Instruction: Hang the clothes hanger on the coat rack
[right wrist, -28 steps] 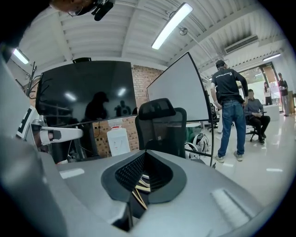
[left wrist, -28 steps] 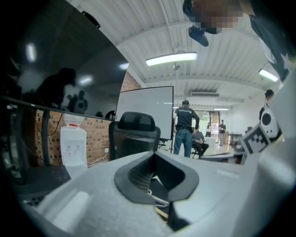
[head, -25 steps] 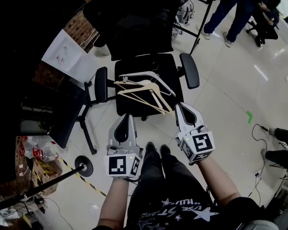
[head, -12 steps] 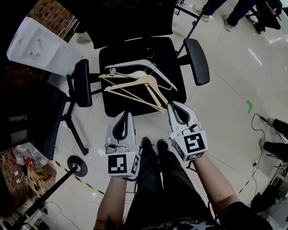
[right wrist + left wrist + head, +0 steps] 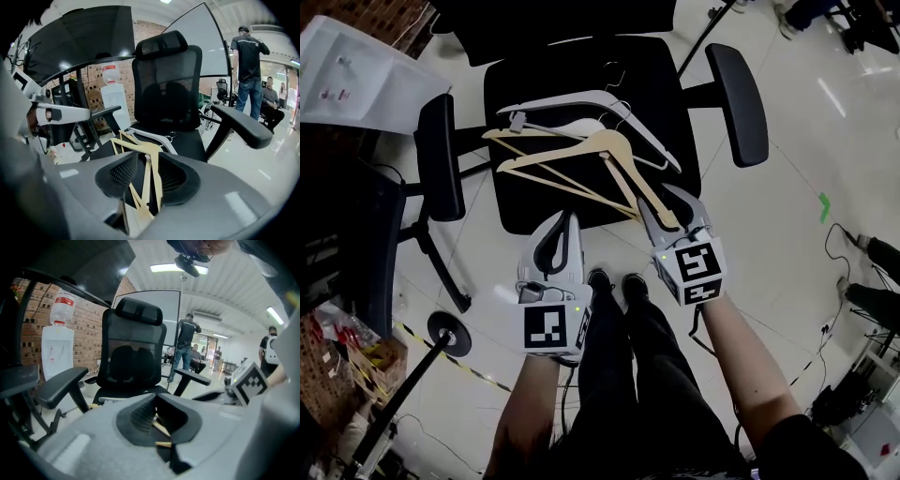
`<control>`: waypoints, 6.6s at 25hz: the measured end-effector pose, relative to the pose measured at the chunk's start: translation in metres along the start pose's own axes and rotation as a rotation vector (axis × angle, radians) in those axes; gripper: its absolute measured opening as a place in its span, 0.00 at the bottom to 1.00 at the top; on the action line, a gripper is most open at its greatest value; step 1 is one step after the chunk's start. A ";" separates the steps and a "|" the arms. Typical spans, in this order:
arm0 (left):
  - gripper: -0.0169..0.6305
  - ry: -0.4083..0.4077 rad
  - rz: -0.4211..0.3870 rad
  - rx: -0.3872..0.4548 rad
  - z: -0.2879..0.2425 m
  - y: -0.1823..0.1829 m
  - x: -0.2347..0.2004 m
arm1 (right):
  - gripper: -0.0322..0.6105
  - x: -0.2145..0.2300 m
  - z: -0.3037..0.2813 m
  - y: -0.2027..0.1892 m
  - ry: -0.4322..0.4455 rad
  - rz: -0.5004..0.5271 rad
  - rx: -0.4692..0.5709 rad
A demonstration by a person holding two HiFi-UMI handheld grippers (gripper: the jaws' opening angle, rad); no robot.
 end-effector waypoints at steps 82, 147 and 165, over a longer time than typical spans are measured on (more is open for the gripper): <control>0.03 0.032 -0.025 0.225 0.078 0.112 0.053 | 0.21 0.000 0.114 0.119 0.009 0.254 0.089; 0.03 1.103 0.031 0.495 0.576 0.099 0.021 | 0.21 -0.464 0.211 0.204 1.111 0.825 0.455; 0.03 1.212 -0.031 0.532 0.747 0.071 -0.055 | 0.21 -0.676 0.250 0.200 1.255 0.969 0.625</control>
Point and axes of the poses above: the fingertips, and each gripper's own axes: z backward along the fingers, x to its right, y out of its top, the point moved 10 cm from there along z, backward along the fingers, and after that the axes turned 5 degrees about y, right-handed, at the moved point
